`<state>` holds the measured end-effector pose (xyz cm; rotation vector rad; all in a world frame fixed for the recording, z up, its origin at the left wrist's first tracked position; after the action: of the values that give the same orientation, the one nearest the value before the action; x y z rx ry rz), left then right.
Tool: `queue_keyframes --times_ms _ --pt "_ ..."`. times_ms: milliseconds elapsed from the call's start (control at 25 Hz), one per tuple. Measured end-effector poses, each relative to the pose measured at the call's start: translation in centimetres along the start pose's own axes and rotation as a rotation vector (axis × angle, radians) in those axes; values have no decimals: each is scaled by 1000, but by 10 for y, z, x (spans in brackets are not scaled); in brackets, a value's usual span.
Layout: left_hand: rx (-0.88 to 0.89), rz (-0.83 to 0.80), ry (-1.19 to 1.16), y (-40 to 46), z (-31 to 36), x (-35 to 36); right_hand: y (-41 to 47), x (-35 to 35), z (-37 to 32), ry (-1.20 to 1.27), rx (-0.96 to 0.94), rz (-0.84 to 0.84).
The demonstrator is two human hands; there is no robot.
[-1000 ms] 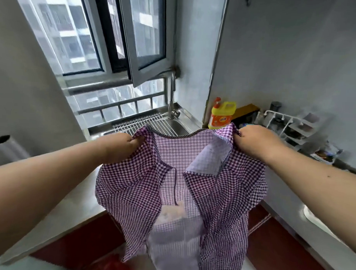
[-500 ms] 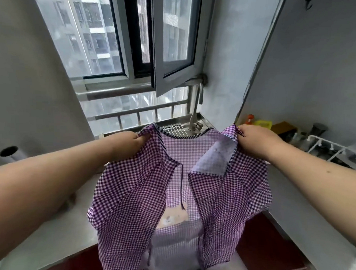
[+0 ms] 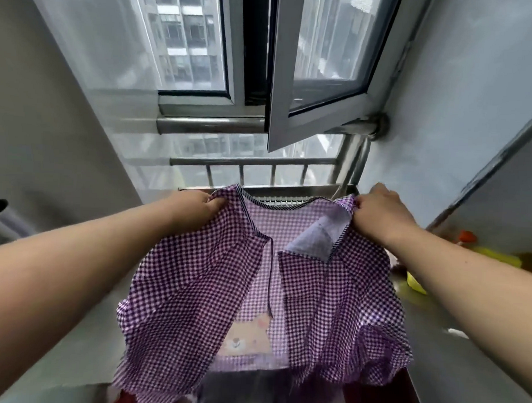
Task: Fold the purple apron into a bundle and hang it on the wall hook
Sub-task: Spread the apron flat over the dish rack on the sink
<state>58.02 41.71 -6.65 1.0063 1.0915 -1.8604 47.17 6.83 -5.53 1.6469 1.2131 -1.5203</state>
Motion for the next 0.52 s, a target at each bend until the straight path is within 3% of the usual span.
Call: queue_keyframes --times_ms 160,280,400,520 --pt "-79 -43 -40 40 -15 22 55 67 -11 51 56 -327" --pt "-116 -114 -3 69 -33 42 73 106 -3 255 249 -405" --pt "-138 -127 9 100 -46 52 104 127 0 479 381 -332" --pt "-167 -61 -43 137 -48 43 153 113 -14 526 353 -83"
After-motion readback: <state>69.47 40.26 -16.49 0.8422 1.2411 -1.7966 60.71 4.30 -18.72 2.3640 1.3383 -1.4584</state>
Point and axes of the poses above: each hand's wrist, its own y-axis towards the middle knuckle, its own x-axis out of the palm, z = x × y, the point moved 9 cm from there along y, towards the middle knuckle, and after that the axes turned 1 degree about z, right-handed, at the moved point
